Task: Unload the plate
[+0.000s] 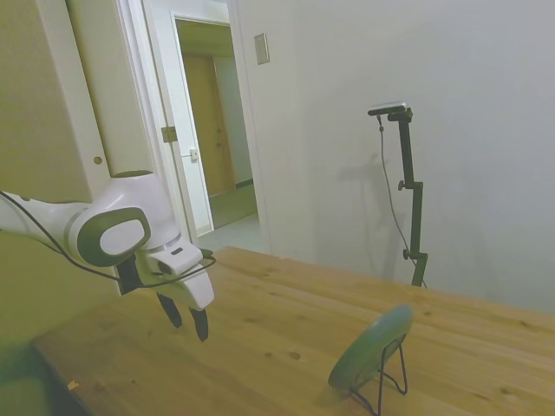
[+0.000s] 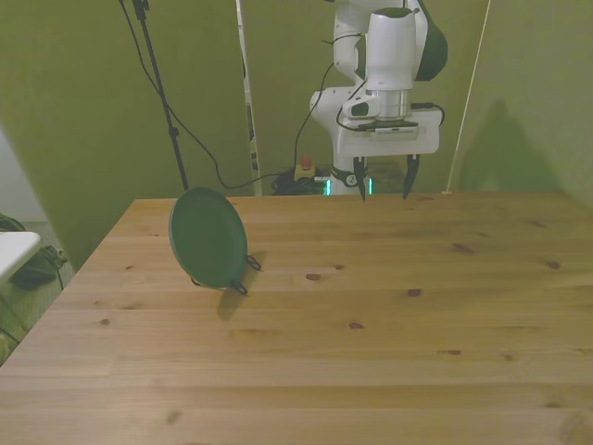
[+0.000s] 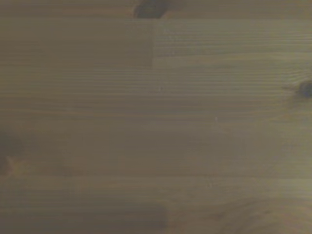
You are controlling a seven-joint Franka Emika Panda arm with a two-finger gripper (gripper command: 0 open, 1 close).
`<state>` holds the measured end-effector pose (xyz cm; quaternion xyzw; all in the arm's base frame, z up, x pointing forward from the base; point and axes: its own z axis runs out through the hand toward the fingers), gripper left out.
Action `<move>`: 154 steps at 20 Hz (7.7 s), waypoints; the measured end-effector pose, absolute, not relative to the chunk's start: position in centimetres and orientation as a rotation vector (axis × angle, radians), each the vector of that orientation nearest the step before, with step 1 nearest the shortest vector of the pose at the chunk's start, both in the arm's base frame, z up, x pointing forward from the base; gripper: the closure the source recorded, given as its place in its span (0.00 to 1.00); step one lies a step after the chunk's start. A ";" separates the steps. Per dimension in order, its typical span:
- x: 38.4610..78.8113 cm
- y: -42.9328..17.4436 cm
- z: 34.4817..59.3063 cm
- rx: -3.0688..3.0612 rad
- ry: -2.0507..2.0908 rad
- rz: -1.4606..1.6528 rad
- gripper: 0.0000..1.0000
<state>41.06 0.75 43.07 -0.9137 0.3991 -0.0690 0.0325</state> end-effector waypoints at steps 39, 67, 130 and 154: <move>41.1 -25.5 55.7 -2.728 1.698 -0.619 0.00; 47.7 -34.4 49.7 -2.705 1.821 -0.651 1.00; 66.6 -21.5 46.5 -2.356 1.540 -0.473 1.00; 63.8 -25.1 36.6 -2.302 1.561 -0.286 0.00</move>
